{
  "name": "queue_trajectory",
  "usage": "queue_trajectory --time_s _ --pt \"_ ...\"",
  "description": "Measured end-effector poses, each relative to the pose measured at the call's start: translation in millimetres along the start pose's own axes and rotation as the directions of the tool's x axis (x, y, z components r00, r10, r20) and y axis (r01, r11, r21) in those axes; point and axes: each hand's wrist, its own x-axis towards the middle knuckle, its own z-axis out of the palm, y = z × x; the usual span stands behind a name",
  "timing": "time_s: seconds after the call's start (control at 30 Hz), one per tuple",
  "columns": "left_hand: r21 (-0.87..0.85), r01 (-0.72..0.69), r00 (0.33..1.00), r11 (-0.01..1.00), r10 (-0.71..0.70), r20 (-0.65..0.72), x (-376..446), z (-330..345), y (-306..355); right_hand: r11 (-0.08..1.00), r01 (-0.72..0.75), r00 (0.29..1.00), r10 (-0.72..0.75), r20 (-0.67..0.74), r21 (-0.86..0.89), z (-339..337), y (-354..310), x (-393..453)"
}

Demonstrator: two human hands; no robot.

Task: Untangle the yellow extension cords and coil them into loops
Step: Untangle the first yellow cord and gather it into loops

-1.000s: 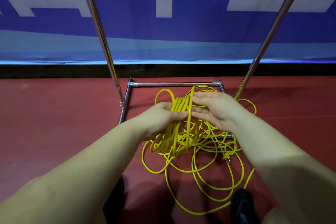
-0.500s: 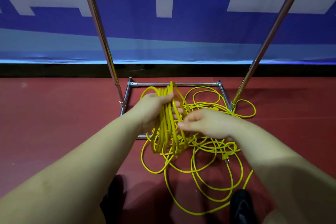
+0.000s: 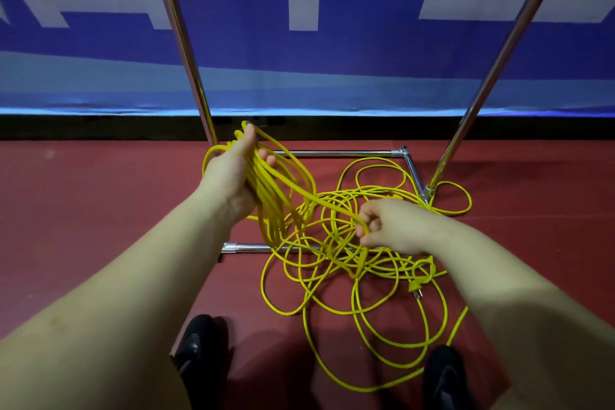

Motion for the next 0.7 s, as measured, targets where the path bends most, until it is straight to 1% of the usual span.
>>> queue_trajectory --time_s 0.03,0.07,0.1,0.17,0.2,0.23,0.3,0.33,0.37,0.4,0.47,0.53,0.63,0.7 --pt "-0.011 -0.008 1.000 1.000 0.008 0.000 1 -2 2 0.997 -0.004 1.000 0.005 -0.008 0.080 -3 1 0" --pt "-0.032 -0.008 1.000 0.999 0.008 0.000 2 -4 5 0.980 -0.019 1.000 0.020 -0.004 0.200 -6 2 -2" --pt "-0.059 -0.007 1.000 0.998 0.007 0.000 3 -6 8 0.940 -0.040 0.999 0.039 0.012 0.337 -10 4 -4" --pt "-0.107 -0.011 1.000 0.994 0.014 0.024 3 -8 13 0.824 -0.064 0.998 0.069 0.013 0.563 -19 3 -10" --pt "-0.110 -0.014 0.999 0.994 0.019 0.041 3 -8 15 0.745 -0.076 0.996 0.094 0.009 0.662 -24 2 -12" --pt "-0.087 -0.019 0.998 0.996 0.024 0.059 2 -8 15 0.640 -0.087 0.992 0.126 0.008 0.763 -28 1 -14" --pt "0.001 -0.034 0.993 0.999 0.034 0.109 0 -8 14 0.366 -0.091 0.983 0.183 0.024 0.926 -34 -3 -17" --pt "0.049 -0.051 0.989 0.998 0.044 0.143 -3 -7 12 0.238 -0.081 0.978 0.206 0.031 0.968 -34 -5 -16" --pt "0.101 -0.077 0.981 0.992 0.057 0.184 -4 -6 10 0.134 -0.071 0.973 0.228 0.039 0.988 -34 -8 -16" --pt "0.160 -0.106 0.970 0.981 0.066 0.236 -7 -5 7 0.048 -0.061 0.968 0.248 0.048 0.997 -32 -11 -15" --pt "0.293 -0.164 0.940 0.942 0.059 0.337 -14 -2 -1 -0.087 -0.025 0.955 0.291 0.050 0.996 -28 -16 -12" --pt "0.390 -0.202 0.912 0.899 0.027 0.409 -20 2 -8 -0.167 0.033 0.937 0.347 0.028 0.985 -26 -19 -9" --pt "0.498 -0.246 0.886 0.832 -0.015 0.464 -24 7 -17 -0.222 0.096 0.907 0.422 0.007 0.970 -26 -22 -4" --pt "0.531 -0.240 0.880 0.813 -0.048 0.472 -24 8 -21 -0.255 0.106 0.900 0.435 0.016 0.961 -27 -24 -4"
